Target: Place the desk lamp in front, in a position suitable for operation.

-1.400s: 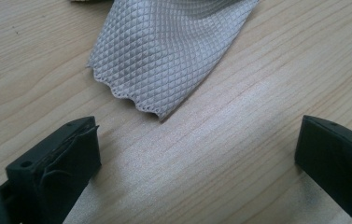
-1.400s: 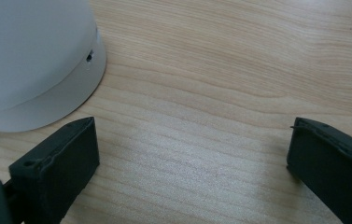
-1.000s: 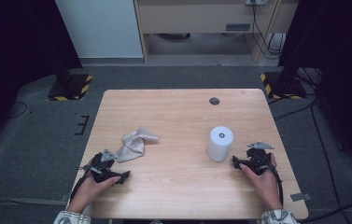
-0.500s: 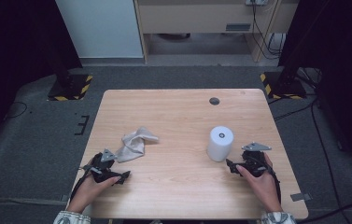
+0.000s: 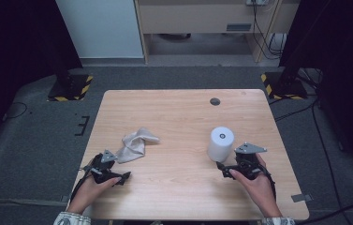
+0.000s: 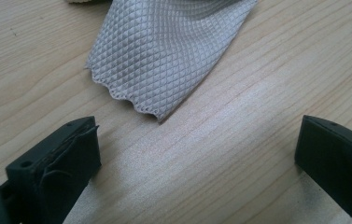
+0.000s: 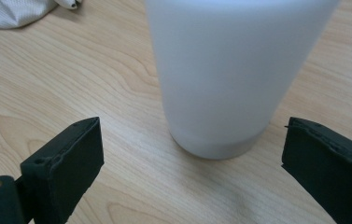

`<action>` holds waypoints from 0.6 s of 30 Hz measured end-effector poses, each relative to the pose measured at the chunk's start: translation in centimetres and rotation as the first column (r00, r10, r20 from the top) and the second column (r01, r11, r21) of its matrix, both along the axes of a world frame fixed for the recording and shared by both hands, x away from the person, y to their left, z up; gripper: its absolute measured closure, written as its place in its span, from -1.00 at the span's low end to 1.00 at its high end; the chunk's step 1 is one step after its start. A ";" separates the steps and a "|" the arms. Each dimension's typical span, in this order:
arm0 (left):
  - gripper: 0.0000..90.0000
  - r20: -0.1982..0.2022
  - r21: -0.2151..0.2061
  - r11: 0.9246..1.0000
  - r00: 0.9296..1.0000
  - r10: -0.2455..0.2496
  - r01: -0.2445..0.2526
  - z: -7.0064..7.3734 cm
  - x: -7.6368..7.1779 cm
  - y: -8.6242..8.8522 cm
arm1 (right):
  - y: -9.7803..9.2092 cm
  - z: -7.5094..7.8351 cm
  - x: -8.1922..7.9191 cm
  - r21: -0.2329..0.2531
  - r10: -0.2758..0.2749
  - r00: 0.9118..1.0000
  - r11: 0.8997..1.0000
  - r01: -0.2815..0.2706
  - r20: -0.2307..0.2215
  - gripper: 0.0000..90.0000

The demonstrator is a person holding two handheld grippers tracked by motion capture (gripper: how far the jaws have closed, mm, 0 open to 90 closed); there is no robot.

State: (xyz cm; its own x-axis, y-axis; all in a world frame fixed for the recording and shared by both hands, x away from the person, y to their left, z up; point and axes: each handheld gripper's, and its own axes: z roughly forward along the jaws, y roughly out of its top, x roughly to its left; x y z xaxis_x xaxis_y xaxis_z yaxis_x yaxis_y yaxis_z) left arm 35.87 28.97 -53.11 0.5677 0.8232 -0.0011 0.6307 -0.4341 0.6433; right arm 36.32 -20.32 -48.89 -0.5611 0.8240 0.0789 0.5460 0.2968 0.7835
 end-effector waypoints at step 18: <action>-1.00 0.003 -0.002 1.000 1.000 0.003 -0.003 0.0 0.0 0.0 | 1.4 2.7 4.1 -0.051 -0.010 0.999 0.999 0.013 0.052 -0.89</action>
